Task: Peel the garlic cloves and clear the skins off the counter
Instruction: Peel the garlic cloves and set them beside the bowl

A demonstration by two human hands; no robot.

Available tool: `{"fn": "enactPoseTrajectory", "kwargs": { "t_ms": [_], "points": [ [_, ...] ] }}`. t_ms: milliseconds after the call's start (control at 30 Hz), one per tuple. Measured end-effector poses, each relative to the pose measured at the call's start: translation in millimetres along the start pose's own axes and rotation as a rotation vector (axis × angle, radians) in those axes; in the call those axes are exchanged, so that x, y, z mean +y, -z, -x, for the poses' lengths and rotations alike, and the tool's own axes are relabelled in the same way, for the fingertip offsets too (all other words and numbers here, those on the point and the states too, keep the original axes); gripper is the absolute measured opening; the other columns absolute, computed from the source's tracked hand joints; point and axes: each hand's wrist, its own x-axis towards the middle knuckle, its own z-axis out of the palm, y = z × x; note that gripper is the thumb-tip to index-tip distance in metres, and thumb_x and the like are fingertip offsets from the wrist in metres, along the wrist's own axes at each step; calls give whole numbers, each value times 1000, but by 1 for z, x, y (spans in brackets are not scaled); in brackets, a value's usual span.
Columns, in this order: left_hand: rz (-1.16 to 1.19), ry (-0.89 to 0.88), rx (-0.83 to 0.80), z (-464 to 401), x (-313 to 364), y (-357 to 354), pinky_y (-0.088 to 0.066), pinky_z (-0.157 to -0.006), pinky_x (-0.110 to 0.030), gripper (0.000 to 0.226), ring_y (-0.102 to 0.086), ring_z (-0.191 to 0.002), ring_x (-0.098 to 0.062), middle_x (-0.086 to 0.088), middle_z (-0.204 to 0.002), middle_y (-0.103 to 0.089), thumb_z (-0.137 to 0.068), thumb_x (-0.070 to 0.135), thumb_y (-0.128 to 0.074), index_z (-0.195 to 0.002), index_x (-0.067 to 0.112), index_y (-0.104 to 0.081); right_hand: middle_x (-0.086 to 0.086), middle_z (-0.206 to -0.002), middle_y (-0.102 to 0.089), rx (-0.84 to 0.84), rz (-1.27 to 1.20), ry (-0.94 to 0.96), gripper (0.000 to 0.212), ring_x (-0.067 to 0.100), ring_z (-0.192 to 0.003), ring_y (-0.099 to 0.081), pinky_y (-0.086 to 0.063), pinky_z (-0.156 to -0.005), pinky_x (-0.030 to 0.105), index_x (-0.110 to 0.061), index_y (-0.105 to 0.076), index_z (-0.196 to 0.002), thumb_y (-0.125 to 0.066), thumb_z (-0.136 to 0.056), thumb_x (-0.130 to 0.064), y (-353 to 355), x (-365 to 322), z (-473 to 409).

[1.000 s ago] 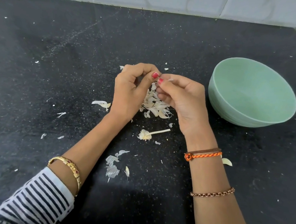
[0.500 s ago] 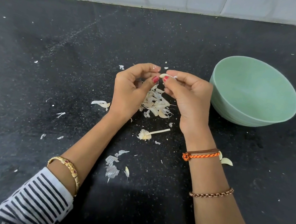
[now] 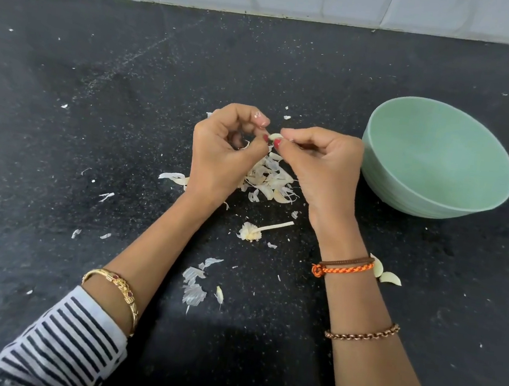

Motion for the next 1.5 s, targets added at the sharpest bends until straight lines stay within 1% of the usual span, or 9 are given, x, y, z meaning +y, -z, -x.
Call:
{"fn": "enactPoseTrajectory", "kwargs": {
  "t_ms": [267,400,500,600,800,1033,1100,1300,1500],
  "points": [
    [50,119,89,-4,0,2,-39,-58,-20,23,-50,-62,-8,14,-63,-62,-72,2,-53,-72,23,-62,1,-68,-69,-145,-385,-258,16,6,-63,-61,-53,-66,18,-9,-71,-79,-64,-80,5,10,-14,0],
    [-60,85,43,-3,1,5,-39,-59,-20,22,-49,-63,-9,13,-60,-62,-76,10,-52,-65,24,-65,1,-78,-70,-73,-202,-196,21,4,-70,-62,-53,-69,18,-12,-71,-85,-59,-85,4,12,-10,-2],
    [-221,-44,-56,1,-1,1,-34,-62,-14,8,-47,-66,0,21,-63,-60,-79,30,-60,-75,35,-65,-2,-80,-69,-42,-47,-129,21,3,-73,-63,-55,-73,21,-15,-71,-91,-59,-85,1,6,-7,-1],
    [-316,-162,-70,2,-5,1,-33,-69,-10,7,-46,-75,4,33,-68,-56,-81,31,-59,-83,33,-65,-5,-75,-68,10,50,-103,20,4,-71,-65,-57,-76,29,-21,-69,-83,-62,-82,-3,3,-5,-2],
    [-335,-205,-65,2,-6,2,-35,-69,-10,13,-44,-75,2,23,-63,-49,-79,24,-58,-87,26,-68,1,-77,-70,37,52,-74,17,12,-74,-68,-57,-75,38,-20,-70,-76,-65,-78,-4,3,-1,-2],
    [-421,-238,-43,1,-5,2,-35,-69,-7,15,-42,-73,2,12,-57,-48,-76,18,-60,-75,12,-74,2,-68,-69,28,26,-66,12,14,-65,-68,-59,-70,37,-13,-71,-78,-67,-77,-2,4,1,-3],
    [-430,-241,-55,1,-6,3,-35,-69,-7,16,-43,-74,4,16,-57,-47,-76,18,-60,-74,11,-74,2,-65,-68,18,37,-72,16,17,-65,-67,-58,-70,39,-17,-70,-74,-66,-76,-2,5,0,-3],
    [-414,-238,-88,1,-5,3,-35,-68,-6,15,-42,-73,3,19,-59,-44,-75,19,-58,-72,15,-73,0,-67,-67,-69,32,-93,23,11,-64,-63,-56,-70,28,-18,-68,-73,-63,-78,4,8,-4,-3],
    [-307,-135,-23,0,-3,3,-37,-67,-10,14,-46,-71,1,18,-60,-54,-75,23,-57,-66,28,-67,3,-64,-67,-225,-129,-191,29,10,-60,-61,-55,-66,21,-12,-63,-98,-59,-79,9,13,-12,-1]
  ]
}}
